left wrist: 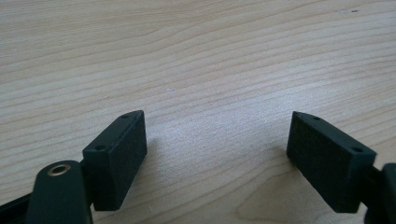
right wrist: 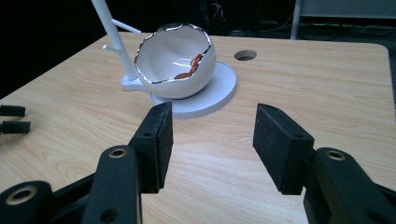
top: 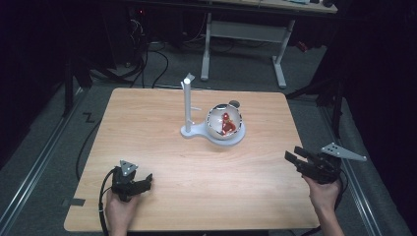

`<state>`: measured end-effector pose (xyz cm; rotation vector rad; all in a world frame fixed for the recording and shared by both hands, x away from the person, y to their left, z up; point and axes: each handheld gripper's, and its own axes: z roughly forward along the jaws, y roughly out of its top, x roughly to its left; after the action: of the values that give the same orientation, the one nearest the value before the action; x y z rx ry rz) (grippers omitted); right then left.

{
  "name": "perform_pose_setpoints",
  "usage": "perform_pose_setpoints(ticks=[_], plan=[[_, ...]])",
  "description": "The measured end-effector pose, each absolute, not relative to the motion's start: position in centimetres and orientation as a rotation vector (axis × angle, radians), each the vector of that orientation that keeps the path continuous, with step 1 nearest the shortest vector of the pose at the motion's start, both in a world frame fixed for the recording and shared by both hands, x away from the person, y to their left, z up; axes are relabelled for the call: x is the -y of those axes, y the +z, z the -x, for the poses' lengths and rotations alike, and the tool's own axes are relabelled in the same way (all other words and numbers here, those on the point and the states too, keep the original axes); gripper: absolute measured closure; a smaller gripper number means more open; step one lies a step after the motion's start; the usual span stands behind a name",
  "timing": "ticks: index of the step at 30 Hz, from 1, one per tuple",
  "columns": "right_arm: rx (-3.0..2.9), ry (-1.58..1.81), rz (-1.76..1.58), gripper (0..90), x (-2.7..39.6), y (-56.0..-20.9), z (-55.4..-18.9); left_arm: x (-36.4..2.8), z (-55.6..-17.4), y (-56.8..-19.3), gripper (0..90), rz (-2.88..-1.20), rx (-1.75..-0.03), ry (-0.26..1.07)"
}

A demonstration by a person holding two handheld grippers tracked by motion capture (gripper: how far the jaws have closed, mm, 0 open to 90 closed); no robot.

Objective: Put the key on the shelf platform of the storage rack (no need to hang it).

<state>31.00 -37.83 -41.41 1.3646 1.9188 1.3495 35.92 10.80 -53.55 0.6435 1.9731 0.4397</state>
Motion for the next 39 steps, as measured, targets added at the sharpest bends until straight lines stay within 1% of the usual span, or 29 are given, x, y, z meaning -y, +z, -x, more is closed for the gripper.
perform_pose_setpoints(ticks=[12,39], plan=[[-1.964,1.368,-1.358,48.0,36.4,-42.5,-30.7,-10.8,-35.9,-53.6,20.3,-0.645,-1.972,0.440],[-2.041,1.345,-1.332,48.4,33.3,-45.3,-31.9,-10.8,-35.9,-53.6,20.3,-0.645,-1.972,0.441]])
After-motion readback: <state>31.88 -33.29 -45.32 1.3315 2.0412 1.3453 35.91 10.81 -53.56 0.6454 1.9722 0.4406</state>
